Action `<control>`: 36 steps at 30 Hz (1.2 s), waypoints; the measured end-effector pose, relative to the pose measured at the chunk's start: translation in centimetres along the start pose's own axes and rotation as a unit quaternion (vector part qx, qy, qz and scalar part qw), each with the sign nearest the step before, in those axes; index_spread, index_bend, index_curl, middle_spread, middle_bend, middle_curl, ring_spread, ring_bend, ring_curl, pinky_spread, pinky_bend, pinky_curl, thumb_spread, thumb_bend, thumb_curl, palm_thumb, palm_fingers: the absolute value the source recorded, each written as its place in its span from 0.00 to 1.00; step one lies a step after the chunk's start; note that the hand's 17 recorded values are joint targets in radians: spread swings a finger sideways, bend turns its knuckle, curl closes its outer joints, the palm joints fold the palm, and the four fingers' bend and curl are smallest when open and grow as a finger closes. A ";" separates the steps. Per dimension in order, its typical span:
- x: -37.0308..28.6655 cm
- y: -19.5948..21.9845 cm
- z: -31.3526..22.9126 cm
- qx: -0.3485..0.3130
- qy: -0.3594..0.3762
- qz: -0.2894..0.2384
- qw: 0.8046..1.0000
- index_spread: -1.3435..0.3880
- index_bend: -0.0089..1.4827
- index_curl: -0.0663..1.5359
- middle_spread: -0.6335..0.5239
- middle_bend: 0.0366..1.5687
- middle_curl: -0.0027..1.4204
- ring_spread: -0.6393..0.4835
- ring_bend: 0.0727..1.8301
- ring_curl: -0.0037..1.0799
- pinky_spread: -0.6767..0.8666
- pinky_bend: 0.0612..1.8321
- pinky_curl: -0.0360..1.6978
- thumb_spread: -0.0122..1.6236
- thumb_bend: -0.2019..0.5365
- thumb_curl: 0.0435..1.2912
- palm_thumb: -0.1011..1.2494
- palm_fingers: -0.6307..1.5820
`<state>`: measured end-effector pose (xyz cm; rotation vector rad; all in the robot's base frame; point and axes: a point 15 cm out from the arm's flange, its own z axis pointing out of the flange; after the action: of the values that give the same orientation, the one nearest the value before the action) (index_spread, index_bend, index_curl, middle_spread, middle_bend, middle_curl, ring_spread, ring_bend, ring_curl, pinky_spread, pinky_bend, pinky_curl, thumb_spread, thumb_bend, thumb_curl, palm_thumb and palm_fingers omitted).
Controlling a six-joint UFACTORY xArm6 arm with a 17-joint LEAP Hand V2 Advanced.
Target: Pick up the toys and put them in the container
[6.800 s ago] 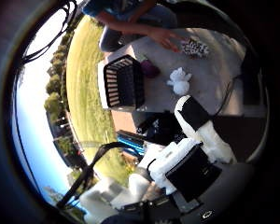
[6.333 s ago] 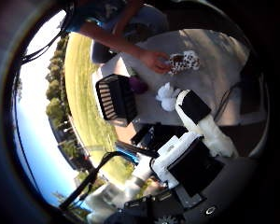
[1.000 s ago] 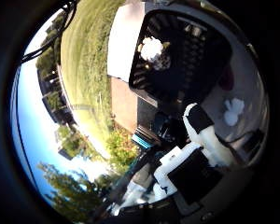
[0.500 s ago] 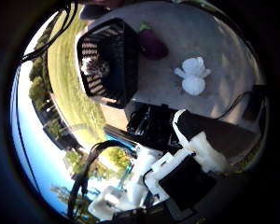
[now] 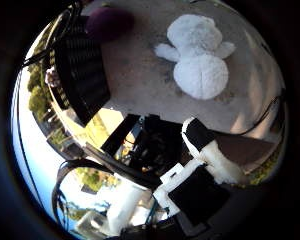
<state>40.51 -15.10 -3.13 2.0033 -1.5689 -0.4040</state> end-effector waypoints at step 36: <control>4.5 -1.2 0.1 0.030 -0.001 0.022 0.999 0.37 0.62 0.04 0.26 0.65 0.81 0.46 0.77 0.79 0.59 0.76 0.52 0.64 0.27 0.47 0.84 0.65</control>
<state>42.66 -19.28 -3.45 2.0083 -1.6413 -0.3454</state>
